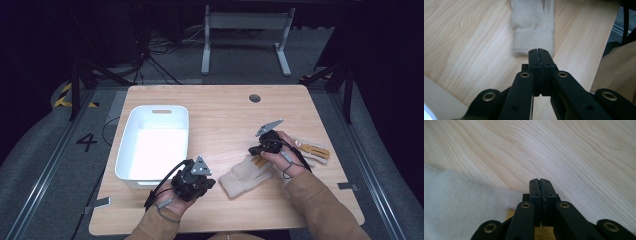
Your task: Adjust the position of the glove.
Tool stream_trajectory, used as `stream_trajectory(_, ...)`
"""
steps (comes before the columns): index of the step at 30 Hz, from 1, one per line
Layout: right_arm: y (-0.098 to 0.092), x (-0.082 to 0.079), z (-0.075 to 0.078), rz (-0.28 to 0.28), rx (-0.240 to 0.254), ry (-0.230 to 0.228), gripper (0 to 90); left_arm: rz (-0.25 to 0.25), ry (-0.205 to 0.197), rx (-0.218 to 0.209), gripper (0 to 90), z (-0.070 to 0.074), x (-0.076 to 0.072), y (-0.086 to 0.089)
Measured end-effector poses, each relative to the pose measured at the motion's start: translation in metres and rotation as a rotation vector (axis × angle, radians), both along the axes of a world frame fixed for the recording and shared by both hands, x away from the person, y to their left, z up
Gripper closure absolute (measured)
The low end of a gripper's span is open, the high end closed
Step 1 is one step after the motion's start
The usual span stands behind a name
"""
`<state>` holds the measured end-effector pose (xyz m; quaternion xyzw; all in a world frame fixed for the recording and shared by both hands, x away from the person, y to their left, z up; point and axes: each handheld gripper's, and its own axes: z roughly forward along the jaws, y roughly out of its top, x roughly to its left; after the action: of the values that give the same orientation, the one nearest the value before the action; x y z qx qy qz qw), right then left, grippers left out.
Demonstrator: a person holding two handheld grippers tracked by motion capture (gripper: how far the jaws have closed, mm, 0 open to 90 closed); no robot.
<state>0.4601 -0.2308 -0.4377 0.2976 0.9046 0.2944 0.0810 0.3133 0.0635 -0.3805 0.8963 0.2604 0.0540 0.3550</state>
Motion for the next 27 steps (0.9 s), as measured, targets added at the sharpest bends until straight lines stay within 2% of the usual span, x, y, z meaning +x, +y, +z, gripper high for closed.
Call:
stream_trajectory(12,-0.007,-0.007,0.001,-0.022,-0.033,0.022,89.2,-0.021,0.001,-0.013,89.9,0.0,0.005,-0.007)
stream_trajectory(20,-0.016,-0.021,0.002,-0.034,-0.064,0.03,89.4,-0.058,0.006,-0.02,89.9,0.002,0.012,-0.017)
stream_trajectory(27,-0.025,-0.031,0.003,-0.046,-0.067,0.05,89.4,-0.086,0.007,-0.022,89.9,0.003,0.018,-0.024)
